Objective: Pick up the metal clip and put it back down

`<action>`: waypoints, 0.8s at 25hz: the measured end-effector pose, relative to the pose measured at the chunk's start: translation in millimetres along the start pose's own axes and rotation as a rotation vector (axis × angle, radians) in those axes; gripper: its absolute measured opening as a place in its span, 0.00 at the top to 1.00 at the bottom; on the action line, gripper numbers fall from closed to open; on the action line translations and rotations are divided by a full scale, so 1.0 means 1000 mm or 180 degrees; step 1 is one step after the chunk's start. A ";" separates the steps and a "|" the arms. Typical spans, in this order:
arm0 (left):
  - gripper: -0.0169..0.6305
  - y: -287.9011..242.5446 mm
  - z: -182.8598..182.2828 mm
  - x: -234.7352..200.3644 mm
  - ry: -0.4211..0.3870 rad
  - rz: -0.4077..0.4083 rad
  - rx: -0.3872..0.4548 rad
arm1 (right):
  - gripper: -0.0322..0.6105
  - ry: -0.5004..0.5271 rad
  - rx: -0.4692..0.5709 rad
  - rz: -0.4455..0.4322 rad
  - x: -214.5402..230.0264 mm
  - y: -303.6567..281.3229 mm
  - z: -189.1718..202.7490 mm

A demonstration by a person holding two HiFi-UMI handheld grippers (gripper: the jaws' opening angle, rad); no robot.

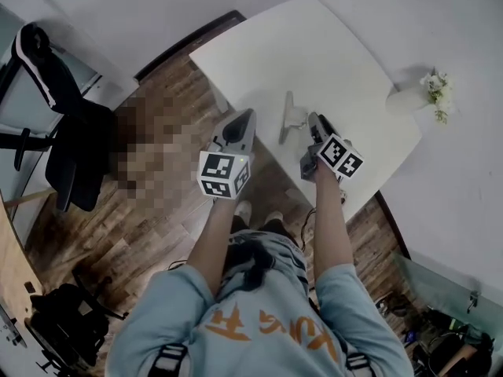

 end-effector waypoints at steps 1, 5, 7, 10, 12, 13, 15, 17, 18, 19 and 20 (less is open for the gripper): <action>0.94 0.000 -0.005 0.002 -0.0024 0.0028 0.0047 | 0.76 0.0112 0.0138 -0.0059 -0.009 0.009 -0.005; 0.94 -0.001 -0.025 0.012 -0.0118 0.0152 0.0206 | 0.87 0.0708 0.0624 -0.0302 -0.051 0.047 -0.024; 0.94 -0.003 -0.038 0.018 -0.0174 0.0215 0.0305 | 0.90 0.1016 0.0805 -0.0370 -0.072 0.065 -0.033; 0.94 -0.005 -0.064 0.028 -0.0293 0.0312 0.0499 | 0.93 0.1516 0.1042 -0.0397 -0.097 0.092 -0.050; 0.94 -0.005 -0.082 0.037 -0.0402 0.0368 0.0630 | 0.93 0.1784 0.1209 -0.0402 -0.109 0.111 -0.060; 0.94 -0.005 -0.090 0.040 -0.0461 0.0390 0.0695 | 0.93 0.1880 0.1305 -0.0414 -0.115 0.119 -0.063; 0.94 -0.003 -0.102 0.045 -0.0569 0.0418 0.0806 | 0.93 0.2025 0.1468 -0.0424 -0.125 0.131 -0.066; 0.94 0.001 -0.108 0.048 -0.0645 0.0414 0.0874 | 0.93 0.2096 0.1526 -0.0378 -0.130 0.138 -0.064; 0.94 0.003 -0.110 0.050 -0.0675 0.0405 0.0894 | 0.93 0.2114 0.1520 -0.0352 -0.131 0.140 -0.063; 0.94 0.004 -0.111 0.051 -0.0707 0.0390 0.0908 | 0.93 0.2145 0.1493 -0.0322 -0.131 0.140 -0.063; 0.94 0.005 -0.112 0.051 -0.0746 0.0363 0.0916 | 0.93 0.2199 0.1449 -0.0279 -0.132 0.140 -0.062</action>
Point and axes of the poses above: the fingertips, and each gripper's own axes: y backward along the fingers, x to its right, z out of its underside, the point moved 9 cm from there along y, backward along the fingers, and after that the axes turned 10 degrees about -y, right-handed, at the moved point
